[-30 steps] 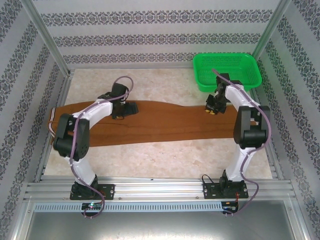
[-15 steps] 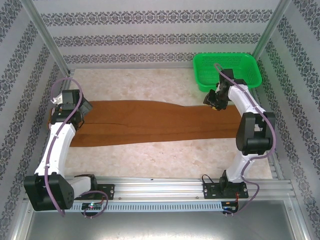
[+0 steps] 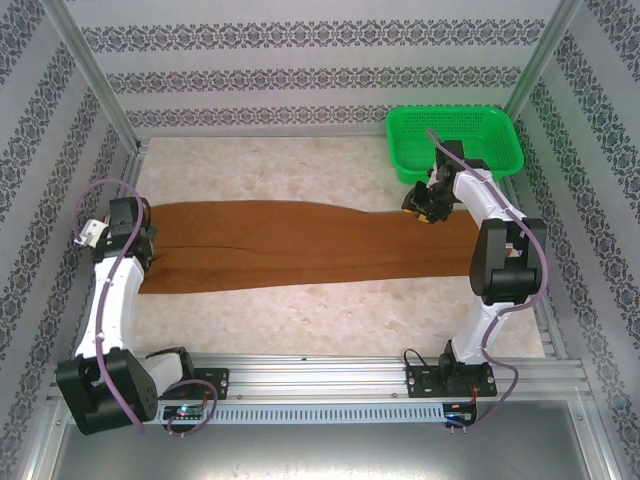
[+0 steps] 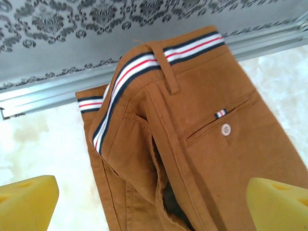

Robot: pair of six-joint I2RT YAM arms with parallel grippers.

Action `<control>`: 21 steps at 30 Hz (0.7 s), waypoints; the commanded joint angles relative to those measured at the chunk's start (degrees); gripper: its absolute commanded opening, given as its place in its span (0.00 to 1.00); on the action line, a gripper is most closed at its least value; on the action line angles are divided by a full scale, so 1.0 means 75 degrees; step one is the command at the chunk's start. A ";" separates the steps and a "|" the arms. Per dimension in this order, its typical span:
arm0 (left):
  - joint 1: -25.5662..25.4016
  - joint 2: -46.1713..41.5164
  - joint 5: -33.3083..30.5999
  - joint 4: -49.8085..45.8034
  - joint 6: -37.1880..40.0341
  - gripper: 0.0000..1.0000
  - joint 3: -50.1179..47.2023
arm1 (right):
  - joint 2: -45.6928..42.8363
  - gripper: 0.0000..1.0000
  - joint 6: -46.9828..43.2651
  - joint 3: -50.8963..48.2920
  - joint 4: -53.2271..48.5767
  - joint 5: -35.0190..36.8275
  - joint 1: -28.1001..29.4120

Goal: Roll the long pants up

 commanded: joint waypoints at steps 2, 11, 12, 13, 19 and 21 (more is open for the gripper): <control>0.0139 0.0808 -0.0030 0.0236 -0.0249 1.00 0.0108 | 0.0151 0.39 0.0164 0.0140 0.0065 -0.0365 -0.0014; 0.0226 0.2348 0.0357 0.1239 -0.0003 1.00 0.0503 | -0.0059 0.39 0.0246 -0.0055 0.0132 -0.0387 -0.0020; 0.0237 0.2535 0.0455 0.1312 0.0038 0.99 0.0620 | -0.0072 0.39 0.0271 -0.0091 0.0152 -0.0392 -0.0023; 0.0238 0.2753 0.0537 0.1381 0.0100 0.97 0.0736 | -0.0084 0.39 0.0295 -0.0106 0.0163 -0.0389 -0.0014; 0.0361 0.3519 0.0967 0.1636 0.0147 0.00 0.1072 | -0.0148 0.39 0.0337 -0.0174 0.0195 -0.0372 -0.0016; 0.0391 0.3635 0.1116 0.1694 0.0205 0.00 0.1115 | -0.0132 0.39 0.0318 -0.0183 0.0171 -0.0331 -0.0020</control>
